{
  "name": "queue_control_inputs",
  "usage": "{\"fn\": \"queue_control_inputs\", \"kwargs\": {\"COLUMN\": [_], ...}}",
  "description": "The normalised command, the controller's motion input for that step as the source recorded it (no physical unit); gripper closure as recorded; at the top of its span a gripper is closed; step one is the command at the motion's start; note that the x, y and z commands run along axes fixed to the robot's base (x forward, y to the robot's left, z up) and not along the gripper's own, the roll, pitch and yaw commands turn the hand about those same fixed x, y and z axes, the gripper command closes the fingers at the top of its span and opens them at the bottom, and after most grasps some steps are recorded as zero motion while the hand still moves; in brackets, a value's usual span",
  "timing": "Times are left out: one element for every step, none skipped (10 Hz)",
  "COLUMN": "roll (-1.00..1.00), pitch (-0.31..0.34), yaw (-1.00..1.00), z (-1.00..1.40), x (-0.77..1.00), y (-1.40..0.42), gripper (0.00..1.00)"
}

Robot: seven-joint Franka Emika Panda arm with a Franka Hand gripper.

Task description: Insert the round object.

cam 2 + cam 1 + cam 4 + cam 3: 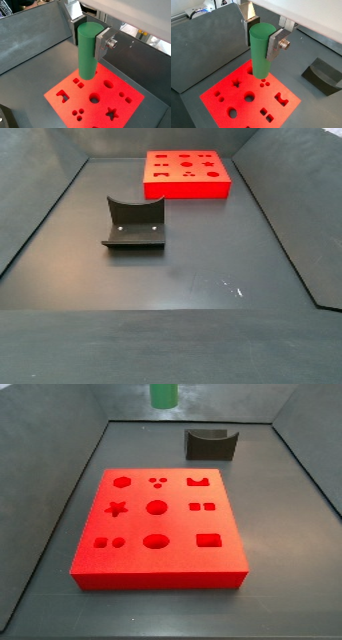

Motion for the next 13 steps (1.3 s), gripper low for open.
{"fn": "queue_control_inputs", "kwargs": {"roll": [0.00, 0.00, 0.04, 0.00, -0.02, 0.00, 0.00, 0.00, 0.00, -0.03, 0.00, 0.03, 0.06], "pitch": [-0.009, 0.000, 0.000, 0.000, 0.000, 0.000, 0.000, 0.000, -0.006, -0.011, 0.000, 0.000, 0.000], "yaw": [-0.12, -0.22, -0.34, -0.57, -0.77, -0.93, -1.00, -1.00, -1.00, -0.99, -0.98, -1.00, -1.00], "z": [-0.02, 0.00, 0.00, -0.03, -0.11, -0.14, -0.17, -0.17, -0.19, -0.15, -0.23, -0.25, -0.20], "x": [-0.06, 0.00, 0.00, 0.05, 0.12, 0.08, 0.01, 0.00, 0.00, 0.10, 0.06, 0.00, 0.00], "y": [0.00, -0.01, -0.07, -0.08, -0.07, -0.09, -0.07, -0.05, 0.00, 0.00, -0.04, -0.06, -0.07], "gripper": [1.00, 1.00, 1.00, 1.00, 1.00, 1.00, 1.00, 1.00, 1.00, 1.00, 1.00, 1.00, 1.00]}}
